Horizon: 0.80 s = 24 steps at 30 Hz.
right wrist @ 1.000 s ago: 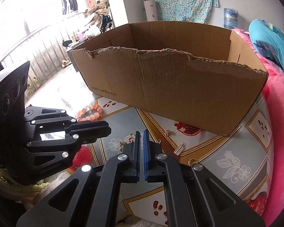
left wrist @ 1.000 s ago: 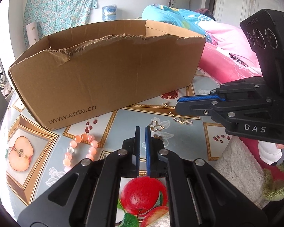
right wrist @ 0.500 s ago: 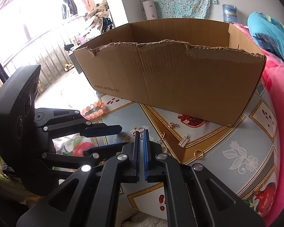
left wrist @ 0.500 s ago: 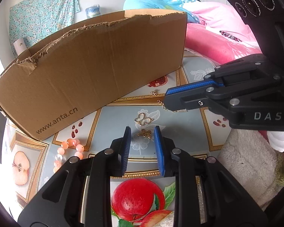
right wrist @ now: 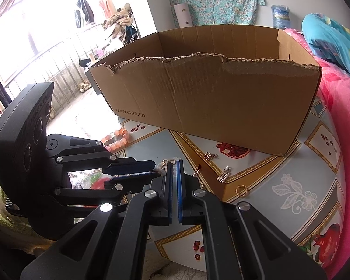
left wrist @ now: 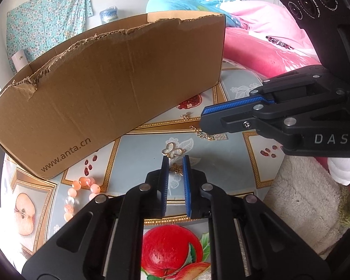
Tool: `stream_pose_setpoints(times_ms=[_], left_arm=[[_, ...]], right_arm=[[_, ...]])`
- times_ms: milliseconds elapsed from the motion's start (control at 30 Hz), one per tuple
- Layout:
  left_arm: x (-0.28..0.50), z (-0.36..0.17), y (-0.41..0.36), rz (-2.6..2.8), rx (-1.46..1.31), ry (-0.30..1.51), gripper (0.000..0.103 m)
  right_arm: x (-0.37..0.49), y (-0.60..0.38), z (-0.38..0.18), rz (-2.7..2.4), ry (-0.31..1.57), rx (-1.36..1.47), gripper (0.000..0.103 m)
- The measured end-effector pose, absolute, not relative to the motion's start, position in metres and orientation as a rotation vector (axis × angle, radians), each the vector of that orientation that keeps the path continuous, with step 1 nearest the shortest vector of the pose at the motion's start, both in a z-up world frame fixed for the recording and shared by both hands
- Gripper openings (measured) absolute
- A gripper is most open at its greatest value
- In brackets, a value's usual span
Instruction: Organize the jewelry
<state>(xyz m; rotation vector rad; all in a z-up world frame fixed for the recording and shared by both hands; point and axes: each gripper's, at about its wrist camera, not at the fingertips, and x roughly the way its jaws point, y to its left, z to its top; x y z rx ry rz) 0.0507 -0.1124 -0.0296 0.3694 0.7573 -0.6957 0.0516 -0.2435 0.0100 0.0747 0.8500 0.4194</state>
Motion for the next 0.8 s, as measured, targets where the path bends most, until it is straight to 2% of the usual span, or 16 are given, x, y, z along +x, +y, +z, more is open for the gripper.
stream_pose_setpoints(times_ms=[400,533,800], left_arm=[[0.051,-0.018,-0.091,-0.615,0.301,0.737,0.011],[0.054,-0.014,-0.075,-0.573,0.266,0.74,0.011],[0.054,-0.012,-0.061,-0.556,0.242,0.737,0.011]], right_arm=[[0.061,-0.232,0.007,0.412,0.876,0.065,0.005],[0.068,-0.217,0.001,0.428,0.892,0.019,0.027],[0.083,-0.197,-0.009,0.429,0.949,-0.133,0.027]])
